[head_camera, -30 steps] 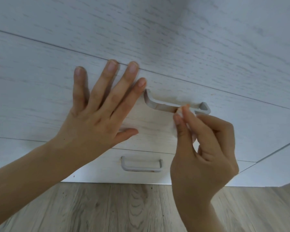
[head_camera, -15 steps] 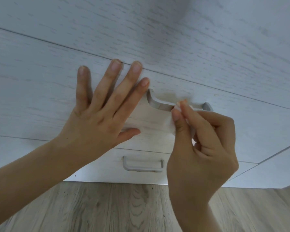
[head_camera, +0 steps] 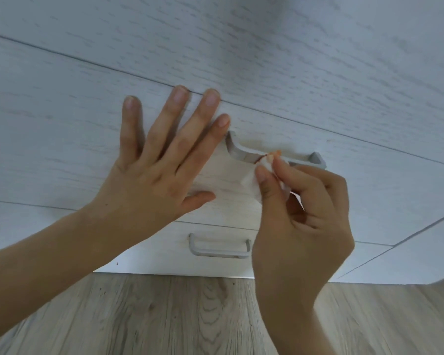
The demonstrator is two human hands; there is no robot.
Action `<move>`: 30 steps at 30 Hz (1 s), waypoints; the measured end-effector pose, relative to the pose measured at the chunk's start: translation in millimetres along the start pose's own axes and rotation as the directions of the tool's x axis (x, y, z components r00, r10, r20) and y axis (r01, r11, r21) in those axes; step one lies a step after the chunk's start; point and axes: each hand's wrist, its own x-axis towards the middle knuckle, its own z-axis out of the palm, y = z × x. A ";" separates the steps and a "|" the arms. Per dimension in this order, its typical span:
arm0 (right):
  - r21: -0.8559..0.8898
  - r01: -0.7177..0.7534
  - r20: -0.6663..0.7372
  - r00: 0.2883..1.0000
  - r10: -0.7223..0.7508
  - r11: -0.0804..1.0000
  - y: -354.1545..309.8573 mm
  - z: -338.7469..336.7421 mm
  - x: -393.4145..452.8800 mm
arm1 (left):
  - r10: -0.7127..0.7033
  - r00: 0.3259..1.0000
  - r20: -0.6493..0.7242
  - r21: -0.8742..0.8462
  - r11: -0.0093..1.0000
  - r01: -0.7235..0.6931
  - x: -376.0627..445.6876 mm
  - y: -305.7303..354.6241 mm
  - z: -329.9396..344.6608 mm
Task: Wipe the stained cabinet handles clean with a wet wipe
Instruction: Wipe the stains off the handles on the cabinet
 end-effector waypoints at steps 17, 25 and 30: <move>-0.038 0.079 -0.021 0.997 -0.080 0.996 0.4 5.5 -1.0 | -0.002 1.000 -0.008 0.002 1.000 0.002 -0.6 -0.4 1.7; -0.003 0.035 -0.002 0.999 -0.035 0.999 -2.9 4.4 0.3 | 0.007 1.000 -0.008 0.016 1.000 -0.007 -0.1 -0.2 0.8; -0.009 0.043 -0.057 0.997 -0.043 0.999 1.1 -3.9 3.9 | 0.008 1.000 0.000 0.018 1.000 -0.008 -0.6 0.1 0.0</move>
